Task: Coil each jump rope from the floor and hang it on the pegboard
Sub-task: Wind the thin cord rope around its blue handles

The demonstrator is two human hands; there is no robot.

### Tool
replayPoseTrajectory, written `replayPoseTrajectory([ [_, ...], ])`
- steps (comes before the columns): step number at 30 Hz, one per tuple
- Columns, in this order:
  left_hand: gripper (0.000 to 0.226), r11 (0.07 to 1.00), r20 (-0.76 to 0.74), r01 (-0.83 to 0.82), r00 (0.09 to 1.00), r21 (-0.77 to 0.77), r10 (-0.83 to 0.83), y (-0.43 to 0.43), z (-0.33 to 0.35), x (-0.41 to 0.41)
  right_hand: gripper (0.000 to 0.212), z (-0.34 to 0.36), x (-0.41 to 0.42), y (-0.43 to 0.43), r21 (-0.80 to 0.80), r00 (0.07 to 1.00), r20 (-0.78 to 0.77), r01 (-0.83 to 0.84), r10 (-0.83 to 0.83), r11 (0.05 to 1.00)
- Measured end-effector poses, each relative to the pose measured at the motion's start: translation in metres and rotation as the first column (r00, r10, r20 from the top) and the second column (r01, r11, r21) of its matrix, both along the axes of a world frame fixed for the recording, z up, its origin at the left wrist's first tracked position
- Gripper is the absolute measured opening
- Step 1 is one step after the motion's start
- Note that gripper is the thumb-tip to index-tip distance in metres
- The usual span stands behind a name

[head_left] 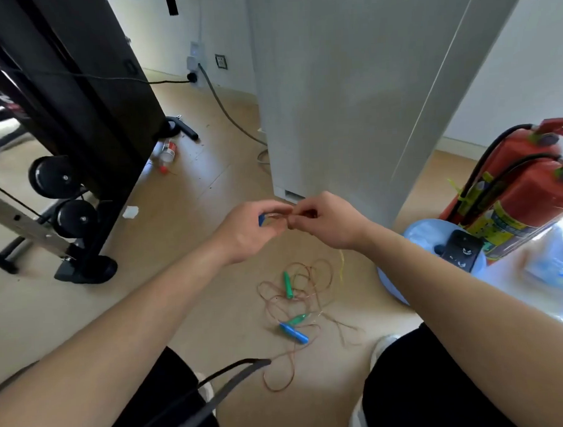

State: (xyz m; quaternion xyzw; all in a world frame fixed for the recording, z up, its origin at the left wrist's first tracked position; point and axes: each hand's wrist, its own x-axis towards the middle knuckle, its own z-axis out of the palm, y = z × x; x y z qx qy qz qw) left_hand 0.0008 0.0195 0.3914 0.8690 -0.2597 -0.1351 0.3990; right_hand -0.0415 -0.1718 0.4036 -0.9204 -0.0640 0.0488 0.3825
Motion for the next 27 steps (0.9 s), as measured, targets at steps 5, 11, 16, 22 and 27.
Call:
replayPoseTrajectory([
  [5,0.014,0.996,-0.120,-0.063,0.991,-0.056,0.056,0.003,0.000,-0.001,0.023,-0.011,0.013,-0.009,0.126,0.999,0.001,0.050,-0.050,0.991],
  [11,0.024,0.939,-0.005,-0.341,0.940,-0.045,0.341,0.025,-0.003,0.034,0.032,-0.035,0.035,-0.018,0.041,0.996,-0.049,0.073,-0.071,0.997],
  [16,0.018,0.805,0.182,-0.544,0.838,0.235,0.514,0.068,-0.017,0.073,0.024,-0.068,0.045,-0.047,-0.187,0.966,-0.190,0.137,-0.172,0.973],
  [22,0.032,0.959,0.038,-0.239,0.971,0.154,0.236,0.026,-0.040,0.055,0.014,-0.055,0.052,-0.001,-0.166,0.998,-0.065,0.010,-0.021,0.986],
  [27,0.021,0.992,-0.206,-0.118,0.973,-0.038,0.108,0.003,-0.044,0.039,0.013,-0.049,0.059,0.009,0.058,0.995,0.004,0.096,-0.097,0.994],
])
